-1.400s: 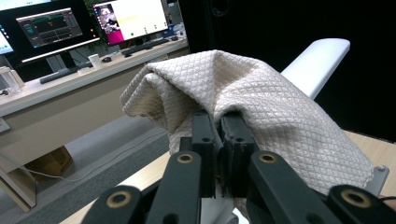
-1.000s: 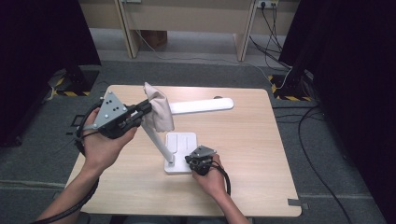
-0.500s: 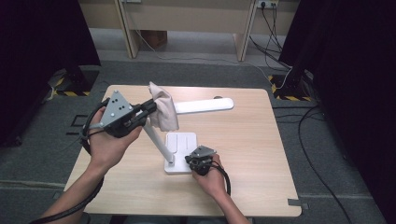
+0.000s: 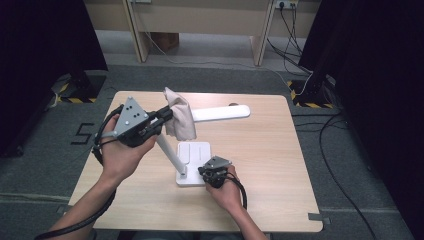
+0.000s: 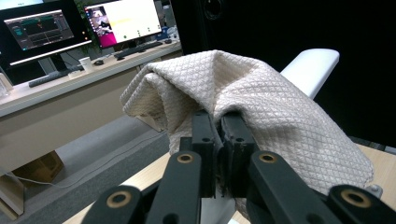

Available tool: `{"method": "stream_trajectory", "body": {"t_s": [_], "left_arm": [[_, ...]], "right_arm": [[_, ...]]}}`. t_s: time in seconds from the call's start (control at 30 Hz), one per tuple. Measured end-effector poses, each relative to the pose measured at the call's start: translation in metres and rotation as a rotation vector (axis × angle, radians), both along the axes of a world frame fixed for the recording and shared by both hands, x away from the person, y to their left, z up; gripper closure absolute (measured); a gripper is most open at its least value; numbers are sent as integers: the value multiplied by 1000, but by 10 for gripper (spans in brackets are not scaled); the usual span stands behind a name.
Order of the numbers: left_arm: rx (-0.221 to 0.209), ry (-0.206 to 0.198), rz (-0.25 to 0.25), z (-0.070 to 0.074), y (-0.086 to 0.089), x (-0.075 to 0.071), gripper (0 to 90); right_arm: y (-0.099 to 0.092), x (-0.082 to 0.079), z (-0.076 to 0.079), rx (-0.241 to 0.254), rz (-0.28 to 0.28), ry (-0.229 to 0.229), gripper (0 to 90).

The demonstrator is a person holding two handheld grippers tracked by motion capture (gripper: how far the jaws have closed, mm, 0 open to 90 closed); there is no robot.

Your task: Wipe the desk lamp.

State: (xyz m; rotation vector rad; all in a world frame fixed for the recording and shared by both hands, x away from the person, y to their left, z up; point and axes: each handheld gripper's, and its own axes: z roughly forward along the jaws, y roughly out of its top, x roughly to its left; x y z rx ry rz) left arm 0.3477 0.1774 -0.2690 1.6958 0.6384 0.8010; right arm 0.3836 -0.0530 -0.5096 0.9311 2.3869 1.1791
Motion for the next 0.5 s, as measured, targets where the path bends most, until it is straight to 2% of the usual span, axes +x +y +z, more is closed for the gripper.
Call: {"method": "stream_trajectory", "body": {"t_s": [0.5], "left_arm": [[-9, -8, -5, -1, -10, 1, 853]], "right_arm": [[0, 0, 0, 3, 2, 1, 900]]}}
